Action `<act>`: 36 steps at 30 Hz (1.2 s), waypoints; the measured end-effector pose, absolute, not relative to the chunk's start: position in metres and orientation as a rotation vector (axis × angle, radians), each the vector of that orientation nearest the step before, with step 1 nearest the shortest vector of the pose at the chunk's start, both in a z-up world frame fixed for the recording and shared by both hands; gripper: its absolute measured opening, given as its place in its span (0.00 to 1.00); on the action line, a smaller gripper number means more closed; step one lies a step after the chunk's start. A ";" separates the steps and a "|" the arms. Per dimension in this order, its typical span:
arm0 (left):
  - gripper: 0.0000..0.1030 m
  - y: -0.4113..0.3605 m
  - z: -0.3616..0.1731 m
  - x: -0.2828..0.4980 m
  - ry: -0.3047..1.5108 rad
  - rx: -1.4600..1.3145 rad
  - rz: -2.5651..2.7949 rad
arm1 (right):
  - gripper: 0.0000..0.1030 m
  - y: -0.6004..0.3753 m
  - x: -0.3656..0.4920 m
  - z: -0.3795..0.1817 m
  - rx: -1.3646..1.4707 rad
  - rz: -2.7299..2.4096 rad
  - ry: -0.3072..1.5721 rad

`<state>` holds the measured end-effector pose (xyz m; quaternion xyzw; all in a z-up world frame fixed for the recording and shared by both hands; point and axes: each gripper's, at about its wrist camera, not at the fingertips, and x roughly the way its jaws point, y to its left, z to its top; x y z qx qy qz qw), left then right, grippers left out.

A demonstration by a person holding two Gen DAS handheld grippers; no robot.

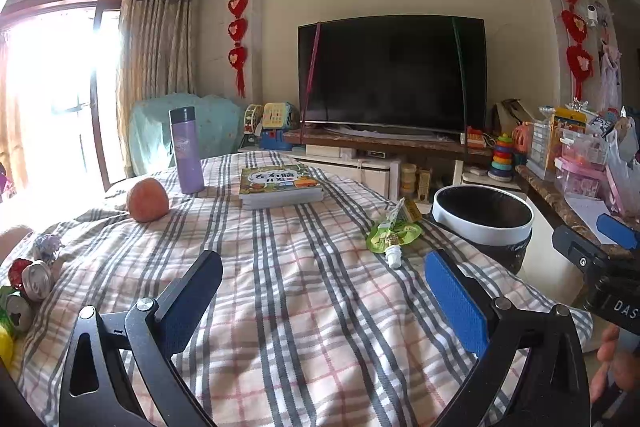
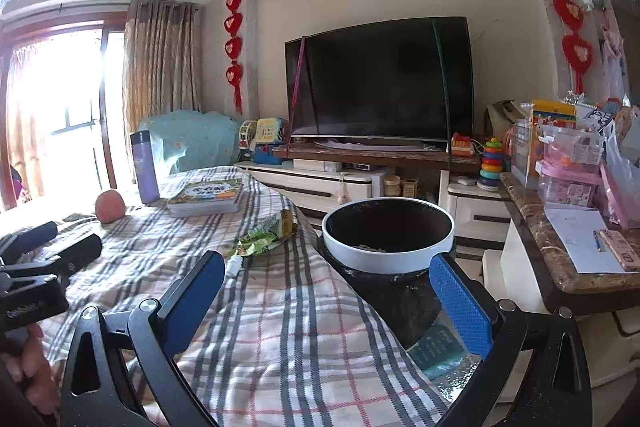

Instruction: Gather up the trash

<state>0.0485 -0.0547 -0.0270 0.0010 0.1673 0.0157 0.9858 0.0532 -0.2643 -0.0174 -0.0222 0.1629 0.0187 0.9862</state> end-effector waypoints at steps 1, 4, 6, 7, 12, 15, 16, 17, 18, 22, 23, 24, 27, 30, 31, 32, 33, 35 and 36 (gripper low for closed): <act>0.99 -0.056 -0.027 0.048 0.335 0.006 0.032 | 1.00 -0.265 0.054 -0.018 -0.044 0.036 0.329; 0.99 -0.056 -0.028 0.047 0.335 0.013 0.035 | 1.00 -0.266 0.055 -0.019 -0.044 0.030 0.330; 0.99 -0.056 -0.028 0.048 0.336 0.013 0.034 | 1.00 -0.267 0.056 -0.021 -0.042 0.027 0.332; 0.99 -0.056 -0.028 0.048 0.336 0.011 0.032 | 1.00 -0.267 0.056 -0.021 -0.041 0.027 0.333; 0.99 -0.055 -0.028 0.047 0.342 0.006 0.037 | 1.00 -0.268 0.054 -0.020 -0.035 0.023 0.322; 0.99 -0.053 -0.028 0.047 0.342 0.004 0.036 | 1.00 -0.269 0.052 -0.018 -0.039 0.020 0.311; 0.99 -0.053 -0.028 0.047 0.342 0.004 0.035 | 1.00 -0.269 0.052 -0.018 -0.040 0.020 0.309; 0.99 -0.053 -0.029 0.047 0.341 0.004 0.032 | 1.00 -0.269 0.051 -0.017 -0.040 0.019 0.305; 0.99 -0.053 -0.029 0.047 0.340 0.004 0.033 | 1.00 -0.269 0.051 -0.017 -0.039 0.019 0.303; 0.99 -0.052 -0.030 0.044 0.333 0.004 0.034 | 1.00 -0.269 0.050 -0.016 -0.036 0.020 0.300; 0.99 -0.052 -0.030 0.043 0.330 0.004 0.034 | 1.00 -0.269 0.050 -0.016 -0.036 0.021 0.299; 0.99 -0.052 -0.030 0.042 0.329 0.004 0.033 | 1.00 -0.269 0.050 -0.016 -0.037 0.021 0.298; 0.99 -0.052 -0.031 0.042 0.329 0.003 0.031 | 1.00 -0.267 0.050 -0.015 -0.040 0.024 0.296; 0.99 -0.051 -0.031 0.041 0.329 0.000 0.027 | 1.00 -0.266 0.049 -0.015 -0.041 0.025 0.295; 0.99 -0.051 -0.031 0.041 0.330 -0.001 0.026 | 1.00 -0.266 0.049 -0.015 -0.040 0.026 0.295; 0.99 -0.051 -0.031 0.041 0.329 -0.002 0.025 | 1.00 -0.265 0.048 -0.015 -0.040 0.026 0.295; 0.99 -0.051 -0.031 0.040 0.330 -0.003 0.023 | 1.00 -0.266 0.048 -0.015 -0.040 0.026 0.295; 0.99 -0.051 -0.030 0.039 0.328 -0.004 0.022 | 1.00 -0.264 0.048 -0.014 -0.041 0.030 0.293; 0.99 -0.051 -0.031 0.039 0.328 -0.003 0.022 | 1.00 -0.263 0.047 -0.013 -0.042 0.031 0.292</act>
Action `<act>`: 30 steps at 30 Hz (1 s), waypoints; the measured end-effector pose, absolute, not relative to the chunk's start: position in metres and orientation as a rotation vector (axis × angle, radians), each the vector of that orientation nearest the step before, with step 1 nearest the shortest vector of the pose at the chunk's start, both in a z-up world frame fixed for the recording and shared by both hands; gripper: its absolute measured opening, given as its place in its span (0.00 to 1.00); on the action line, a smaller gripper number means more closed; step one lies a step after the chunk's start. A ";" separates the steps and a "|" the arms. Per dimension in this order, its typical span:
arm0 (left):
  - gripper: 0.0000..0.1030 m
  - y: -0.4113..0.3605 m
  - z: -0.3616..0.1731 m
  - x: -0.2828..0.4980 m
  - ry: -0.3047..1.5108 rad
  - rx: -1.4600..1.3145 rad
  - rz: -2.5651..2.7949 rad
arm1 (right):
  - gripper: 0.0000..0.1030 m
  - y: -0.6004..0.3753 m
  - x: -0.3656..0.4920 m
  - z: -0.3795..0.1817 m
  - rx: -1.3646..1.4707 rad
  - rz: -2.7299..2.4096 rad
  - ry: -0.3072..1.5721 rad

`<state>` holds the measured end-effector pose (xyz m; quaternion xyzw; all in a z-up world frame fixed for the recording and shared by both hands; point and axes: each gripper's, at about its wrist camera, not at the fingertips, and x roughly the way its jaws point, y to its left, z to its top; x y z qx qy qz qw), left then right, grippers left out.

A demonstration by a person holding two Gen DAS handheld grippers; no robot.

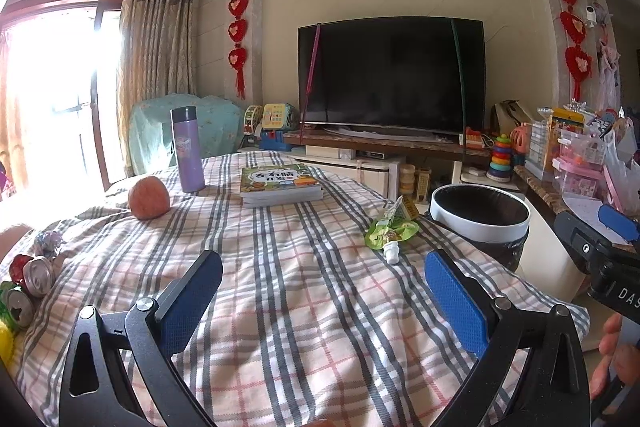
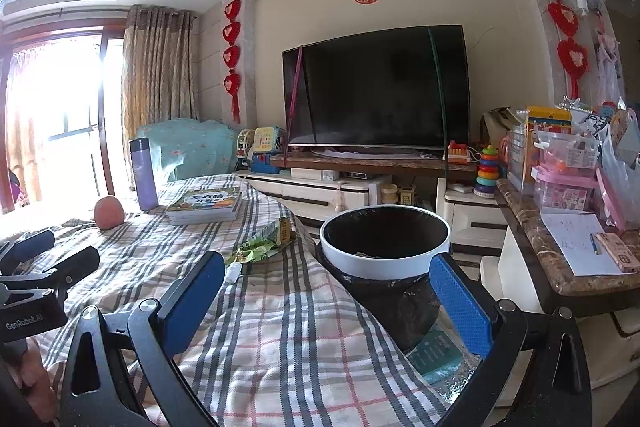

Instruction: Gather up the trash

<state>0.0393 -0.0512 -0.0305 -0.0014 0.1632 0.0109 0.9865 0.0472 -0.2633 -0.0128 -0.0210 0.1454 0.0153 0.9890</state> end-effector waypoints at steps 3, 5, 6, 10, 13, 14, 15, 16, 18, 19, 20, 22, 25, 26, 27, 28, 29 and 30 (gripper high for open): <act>0.99 -0.051 -0.030 0.038 0.324 -0.001 0.020 | 1.00 -0.263 0.045 -0.010 -0.040 0.036 0.285; 0.99 -0.052 -0.030 0.037 0.323 0.000 0.020 | 1.00 -0.262 0.043 -0.007 -0.039 0.041 0.276; 0.99 -0.052 -0.030 0.037 0.324 0.000 0.019 | 1.00 -0.261 0.042 -0.006 -0.040 0.042 0.272; 0.99 -0.052 -0.030 0.037 0.324 0.000 0.018 | 1.00 -0.260 0.041 -0.005 -0.041 0.047 0.269; 0.99 -0.052 -0.030 0.036 0.323 0.000 0.018 | 1.00 -0.260 0.041 -0.006 -0.039 0.051 0.271; 0.99 -0.052 -0.030 0.036 0.323 0.000 0.016 | 1.00 -0.260 0.041 -0.006 -0.039 0.051 0.271; 0.99 -0.052 -0.030 0.036 0.324 0.000 0.017 | 1.00 -0.260 0.041 -0.007 -0.039 0.052 0.272; 0.99 -0.052 -0.030 0.036 0.324 0.001 0.016 | 1.00 -0.259 0.041 -0.007 -0.039 0.052 0.273; 0.99 -0.053 -0.030 0.036 0.325 0.002 0.016 | 1.00 -0.260 0.041 -0.007 -0.039 0.055 0.274; 0.99 -0.053 -0.030 0.036 0.327 0.002 0.015 | 1.00 -0.259 0.041 -0.007 -0.039 0.057 0.275; 0.99 -0.053 -0.030 0.036 0.330 0.002 0.014 | 1.00 -0.259 0.041 -0.007 -0.039 0.057 0.277; 0.99 -0.053 -0.031 0.037 0.334 0.002 0.014 | 1.00 -0.259 0.041 -0.008 -0.039 0.060 0.281; 0.99 -0.052 -0.031 0.038 0.341 -0.001 0.015 | 1.00 -0.258 0.041 -0.008 -0.038 0.064 0.286; 0.99 -0.052 -0.031 0.039 0.343 -0.002 0.016 | 1.00 -0.258 0.041 -0.008 -0.039 0.065 0.286; 0.99 -0.052 -0.031 0.040 0.345 -0.002 0.015 | 1.00 -0.257 0.041 -0.008 -0.039 0.066 0.287; 0.99 -0.051 -0.031 0.040 0.347 -0.003 0.015 | 1.00 -0.257 0.041 -0.008 -0.039 0.068 0.287; 0.99 -0.052 -0.031 0.041 0.349 -0.004 0.013 | 1.00 -0.256 0.040 -0.008 -0.040 0.070 0.288; 0.99 -0.052 -0.031 0.041 0.351 -0.004 0.012 | 1.00 -0.256 0.040 -0.007 -0.040 0.071 0.288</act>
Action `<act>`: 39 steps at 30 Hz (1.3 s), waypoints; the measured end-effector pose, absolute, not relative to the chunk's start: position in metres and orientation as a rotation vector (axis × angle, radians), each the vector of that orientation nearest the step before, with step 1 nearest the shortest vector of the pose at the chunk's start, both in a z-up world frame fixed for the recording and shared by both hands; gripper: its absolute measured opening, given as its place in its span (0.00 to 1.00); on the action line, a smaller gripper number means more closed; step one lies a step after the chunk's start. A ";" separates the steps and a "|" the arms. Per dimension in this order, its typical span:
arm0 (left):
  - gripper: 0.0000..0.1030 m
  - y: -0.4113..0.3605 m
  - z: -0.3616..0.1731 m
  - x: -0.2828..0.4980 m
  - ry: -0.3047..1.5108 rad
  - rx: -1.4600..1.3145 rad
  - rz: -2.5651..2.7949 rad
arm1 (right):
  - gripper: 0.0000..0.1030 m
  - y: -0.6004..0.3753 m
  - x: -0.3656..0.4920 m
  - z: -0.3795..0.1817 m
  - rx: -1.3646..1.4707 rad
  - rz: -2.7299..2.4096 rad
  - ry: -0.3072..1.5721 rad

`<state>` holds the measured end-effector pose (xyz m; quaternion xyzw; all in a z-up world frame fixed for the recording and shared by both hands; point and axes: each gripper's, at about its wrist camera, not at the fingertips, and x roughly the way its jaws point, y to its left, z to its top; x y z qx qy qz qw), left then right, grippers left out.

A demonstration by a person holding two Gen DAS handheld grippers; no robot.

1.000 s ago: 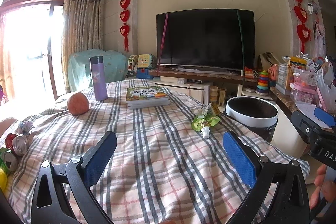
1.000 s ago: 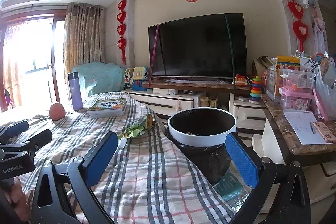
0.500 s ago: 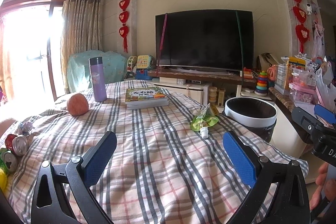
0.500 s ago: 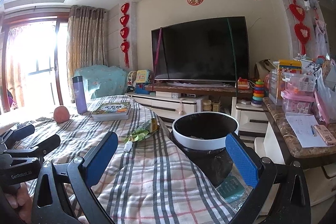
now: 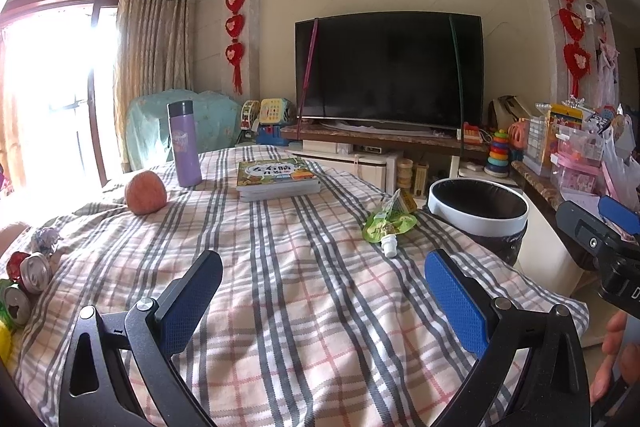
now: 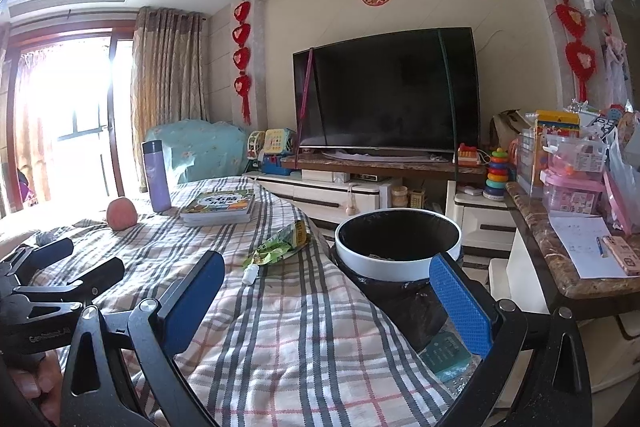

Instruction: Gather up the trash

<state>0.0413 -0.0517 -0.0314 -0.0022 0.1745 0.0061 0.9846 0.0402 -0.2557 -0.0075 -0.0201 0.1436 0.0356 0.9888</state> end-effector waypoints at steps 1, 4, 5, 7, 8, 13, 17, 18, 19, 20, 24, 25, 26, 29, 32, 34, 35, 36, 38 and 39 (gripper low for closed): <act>0.99 -0.052 -0.032 0.042 0.353 -0.004 0.012 | 1.00 -0.255 0.040 -0.007 -0.041 0.073 0.288; 0.99 -0.053 -0.033 0.043 0.358 -0.003 0.011 | 1.00 -0.253 0.040 -0.007 -0.046 0.078 0.289; 0.99 -0.052 -0.033 0.044 0.361 -0.004 0.011 | 1.00 -0.252 0.040 -0.007 -0.048 0.079 0.289; 0.99 -0.052 -0.033 0.044 0.364 -0.007 0.009 | 1.00 -0.252 0.041 -0.007 -0.050 0.082 0.291; 0.99 -0.052 -0.033 0.045 0.364 -0.009 0.009 | 1.00 -0.251 0.041 -0.008 -0.049 0.085 0.293; 0.99 -0.052 -0.033 0.046 0.366 -0.009 0.011 | 1.00 -0.251 0.042 -0.009 -0.045 0.083 0.297; 0.99 -0.052 -0.033 0.047 0.365 -0.007 0.010 | 1.00 -0.253 0.042 -0.011 -0.033 0.083 0.299; 0.99 -0.053 -0.034 0.047 0.365 -0.006 0.010 | 1.00 -0.254 0.042 -0.011 -0.031 0.083 0.300; 0.99 -0.054 -0.035 0.047 0.364 -0.006 0.010 | 1.00 -0.255 0.042 -0.011 -0.028 0.082 0.300; 0.99 -0.054 -0.035 0.046 0.364 -0.005 0.009 | 1.00 -0.255 0.043 -0.011 -0.026 0.083 0.300; 0.99 -0.056 -0.035 0.046 0.364 -0.001 0.008 | 1.00 -0.257 0.043 -0.011 -0.018 0.082 0.301; 0.99 -0.056 -0.035 0.046 0.364 -0.001 0.008 | 1.00 -0.257 0.042 -0.011 -0.017 0.082 0.301; 0.99 -0.056 -0.035 0.045 0.363 -0.001 0.008 | 1.00 -0.258 0.043 -0.011 -0.016 0.082 0.302; 0.99 -0.056 -0.036 0.046 0.364 -0.001 0.008 | 1.00 -0.258 0.042 -0.011 -0.018 0.082 0.302; 0.99 -0.056 -0.035 0.046 0.364 -0.003 0.008 | 1.00 -0.258 0.043 -0.011 -0.017 0.082 0.303; 0.99 -0.056 -0.035 0.046 0.364 -0.002 0.008 | 1.00 -0.258 0.042 -0.011 -0.017 0.082 0.304; 0.99 -0.056 -0.035 0.046 0.364 -0.001 0.008 | 1.00 -0.258 0.042 -0.011 -0.017 0.082 0.305; 0.99 -0.056 -0.035 0.046 0.364 -0.001 0.008 | 1.00 -0.258 0.042 -0.011 -0.016 0.083 0.306; 0.99 -0.056 -0.036 0.046 0.365 -0.003 0.008 | 1.00 -0.258 0.042 -0.012 -0.017 0.084 0.308; 0.99 -0.056 -0.036 0.046 0.365 -0.002 0.008 | 1.00 -0.257 0.042 -0.012 -0.018 0.084 0.308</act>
